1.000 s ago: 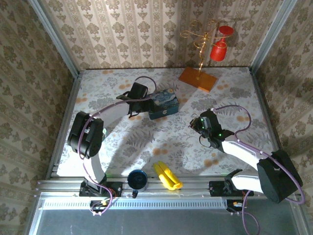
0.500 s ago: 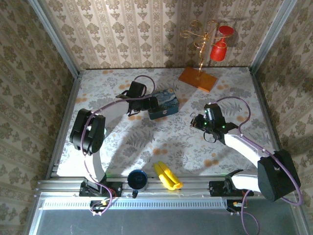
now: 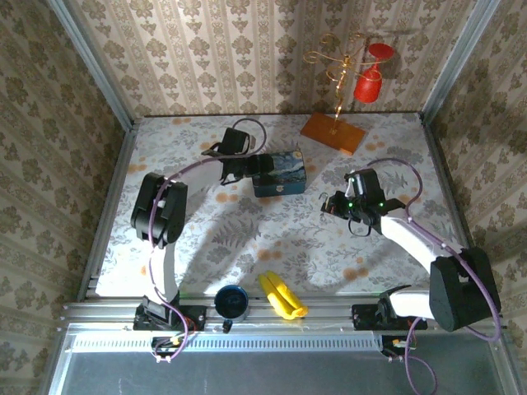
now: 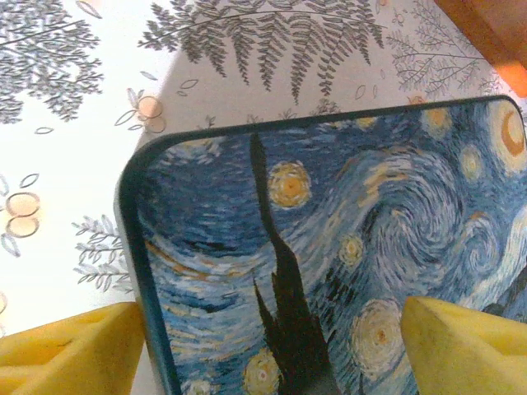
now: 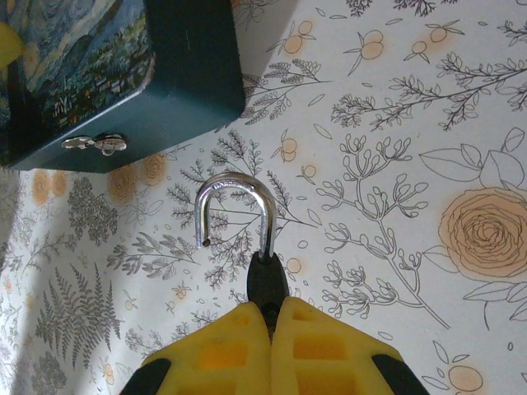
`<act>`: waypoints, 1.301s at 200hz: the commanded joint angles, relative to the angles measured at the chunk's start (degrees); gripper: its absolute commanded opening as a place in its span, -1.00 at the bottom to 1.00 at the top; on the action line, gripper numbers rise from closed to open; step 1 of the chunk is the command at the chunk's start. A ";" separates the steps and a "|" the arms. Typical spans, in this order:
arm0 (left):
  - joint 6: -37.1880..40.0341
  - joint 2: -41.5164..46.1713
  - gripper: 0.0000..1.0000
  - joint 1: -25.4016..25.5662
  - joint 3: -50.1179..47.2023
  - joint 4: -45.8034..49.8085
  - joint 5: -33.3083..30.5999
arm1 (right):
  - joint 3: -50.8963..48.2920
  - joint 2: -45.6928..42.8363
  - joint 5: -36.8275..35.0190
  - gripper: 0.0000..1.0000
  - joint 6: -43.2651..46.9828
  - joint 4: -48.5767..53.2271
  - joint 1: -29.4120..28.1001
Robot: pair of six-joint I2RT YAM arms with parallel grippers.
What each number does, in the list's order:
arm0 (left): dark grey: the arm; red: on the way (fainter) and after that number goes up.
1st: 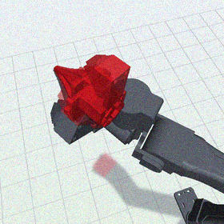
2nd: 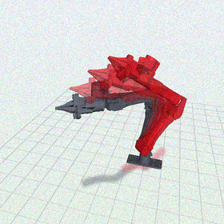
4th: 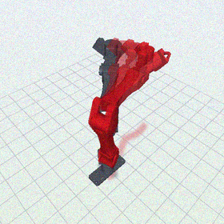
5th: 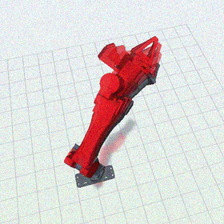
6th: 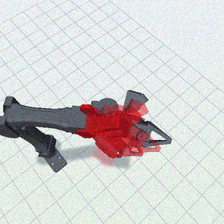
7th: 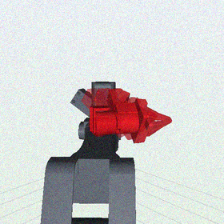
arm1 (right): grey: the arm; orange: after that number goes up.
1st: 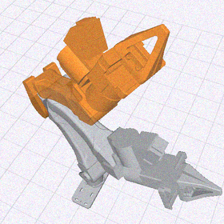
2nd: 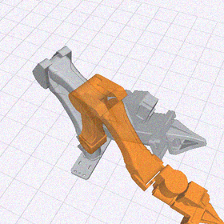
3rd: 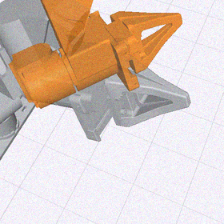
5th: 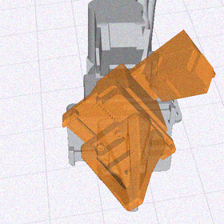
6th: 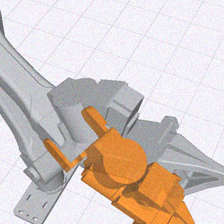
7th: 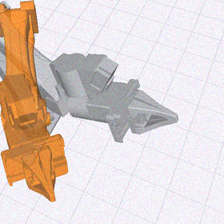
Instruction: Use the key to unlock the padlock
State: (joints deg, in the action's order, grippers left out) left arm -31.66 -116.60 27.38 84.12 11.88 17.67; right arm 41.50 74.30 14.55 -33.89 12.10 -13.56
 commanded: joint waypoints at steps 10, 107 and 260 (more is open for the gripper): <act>1.18 -1.76 0.65 -0.83 3.39 -0.27 3.68 | 1.92 1.13 5.67 -1.00 3.55 2.15 2.69; -2.62 5.06 1.00 -4.13 -2.39 -2.83 4.46 | 5.27 11.76 22.47 -1.00 6.46 -1.34 13.36; -2.62 39.41 1.00 -15.17 -30.40 0.27 -1.83 | 20.69 33.76 19.37 -0.82 13.23 6.92 14.00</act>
State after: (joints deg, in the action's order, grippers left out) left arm -34.76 -80.84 13.69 55.20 11.11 17.45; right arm 60.62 106.74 36.69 -22.68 14.57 0.12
